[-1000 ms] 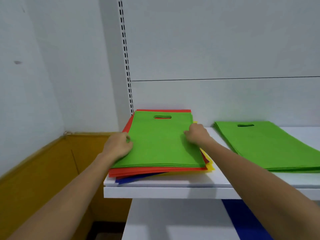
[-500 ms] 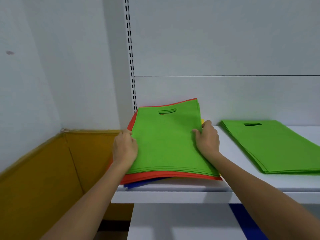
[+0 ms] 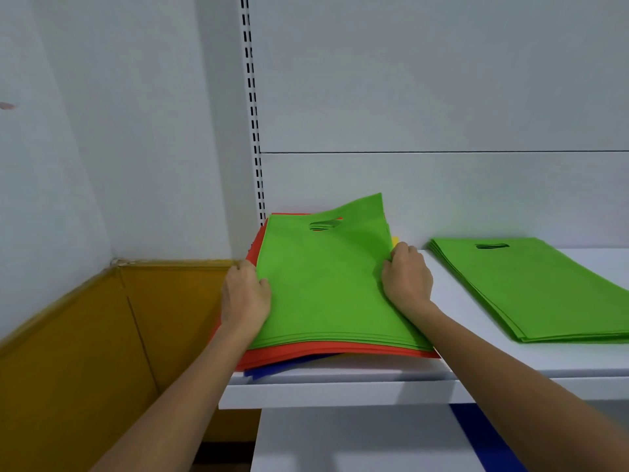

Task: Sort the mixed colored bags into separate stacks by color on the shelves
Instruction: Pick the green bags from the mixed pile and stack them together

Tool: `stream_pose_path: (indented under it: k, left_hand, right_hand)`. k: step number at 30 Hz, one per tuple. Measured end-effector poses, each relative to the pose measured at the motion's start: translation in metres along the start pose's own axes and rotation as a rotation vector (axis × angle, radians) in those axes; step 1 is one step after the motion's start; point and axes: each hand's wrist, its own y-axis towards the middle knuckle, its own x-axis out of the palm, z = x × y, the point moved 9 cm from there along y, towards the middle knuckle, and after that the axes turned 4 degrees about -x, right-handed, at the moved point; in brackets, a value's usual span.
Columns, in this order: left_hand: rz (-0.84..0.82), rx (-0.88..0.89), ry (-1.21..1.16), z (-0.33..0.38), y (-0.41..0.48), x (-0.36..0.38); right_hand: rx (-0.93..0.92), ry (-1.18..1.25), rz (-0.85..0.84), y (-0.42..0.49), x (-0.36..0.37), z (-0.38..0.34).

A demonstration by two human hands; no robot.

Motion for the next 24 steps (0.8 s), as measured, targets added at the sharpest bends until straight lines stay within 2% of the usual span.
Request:
stream_pose_path:
  k: [6,12,20,24]
  left_hand:
    - [0.004,-0.007,0.057,0.002,-0.003,-0.002]
    - [0.101,0.039,0.190,0.004,-0.006,-0.010]
    - [0.123,0.073,0.177,0.005,-0.005,-0.011]
    - [0.114,0.072,0.162,0.009,-0.009,-0.011]
  right_hand:
    - [0.013,-0.095,-0.036,0.001,0.003,-0.002]
    - [0.001,-0.132,-0.010,0.000,0.000,-0.002]
    - [-0.054,-0.111,0.019,-0.002,-0.006,-0.007]
    - [-0.062,0.009,0.085,-0.003,-0.010,-0.007]
